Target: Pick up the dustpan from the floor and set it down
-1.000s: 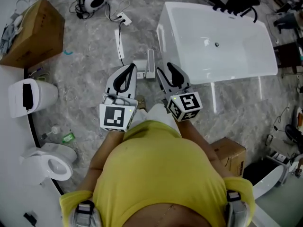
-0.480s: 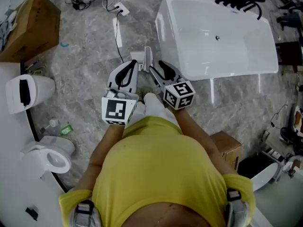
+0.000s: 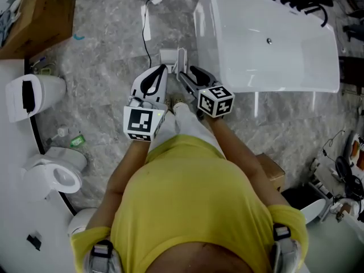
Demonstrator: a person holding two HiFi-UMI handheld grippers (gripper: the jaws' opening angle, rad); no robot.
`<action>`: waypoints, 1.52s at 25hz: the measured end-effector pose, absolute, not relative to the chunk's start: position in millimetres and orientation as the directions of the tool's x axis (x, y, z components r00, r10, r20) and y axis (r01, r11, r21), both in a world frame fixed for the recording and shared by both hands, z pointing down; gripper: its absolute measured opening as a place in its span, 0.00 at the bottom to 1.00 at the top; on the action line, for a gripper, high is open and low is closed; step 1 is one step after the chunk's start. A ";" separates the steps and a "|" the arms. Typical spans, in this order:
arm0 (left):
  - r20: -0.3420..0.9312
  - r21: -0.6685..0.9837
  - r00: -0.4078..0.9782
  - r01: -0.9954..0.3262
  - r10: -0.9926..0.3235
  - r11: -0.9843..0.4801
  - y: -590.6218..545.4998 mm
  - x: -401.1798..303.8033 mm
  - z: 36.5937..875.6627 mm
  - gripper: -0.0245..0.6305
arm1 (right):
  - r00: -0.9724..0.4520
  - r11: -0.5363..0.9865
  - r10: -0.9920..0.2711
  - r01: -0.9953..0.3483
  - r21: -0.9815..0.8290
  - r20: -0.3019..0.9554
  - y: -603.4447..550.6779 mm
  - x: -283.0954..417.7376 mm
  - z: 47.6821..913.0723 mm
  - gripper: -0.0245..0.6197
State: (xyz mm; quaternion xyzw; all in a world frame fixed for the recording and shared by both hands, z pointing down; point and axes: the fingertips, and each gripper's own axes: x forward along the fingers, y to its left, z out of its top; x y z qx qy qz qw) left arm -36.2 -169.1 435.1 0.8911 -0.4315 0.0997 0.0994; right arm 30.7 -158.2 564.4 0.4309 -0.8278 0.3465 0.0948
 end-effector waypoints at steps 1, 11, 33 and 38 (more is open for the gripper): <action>0.268 0.092 0.607 -0.789 -0.748 -0.607 -169.6 -36.0 436.9 0.04 | -0.622 0.378 -0.636 -0.767 -0.518 0.457 -159.8 29.7 570.1 0.37; 0.327 0.100 0.586 -0.801 -0.741 -0.590 -173.8 -45.7 454.5 0.04 | -0.778 0.157 -0.513 -0.500 -0.851 0.363 -181.9 17.7 609.5 0.46; 0.334 0.082 0.545 -0.830 -0.769 -0.552 -170.1 -59.6 449.3 0.04 | -0.916 0.250 -0.336 -0.309 -0.918 0.217 -199.8 -10.3 565.0 0.25; 0.317 0.087 0.546 -0.831 -0.775 -0.550 -172.4 -59.5 444.9 0.04 | -0.926 0.277 -0.337 -0.273 -0.921 0.173 -187.6 -10.0 517.1 0.26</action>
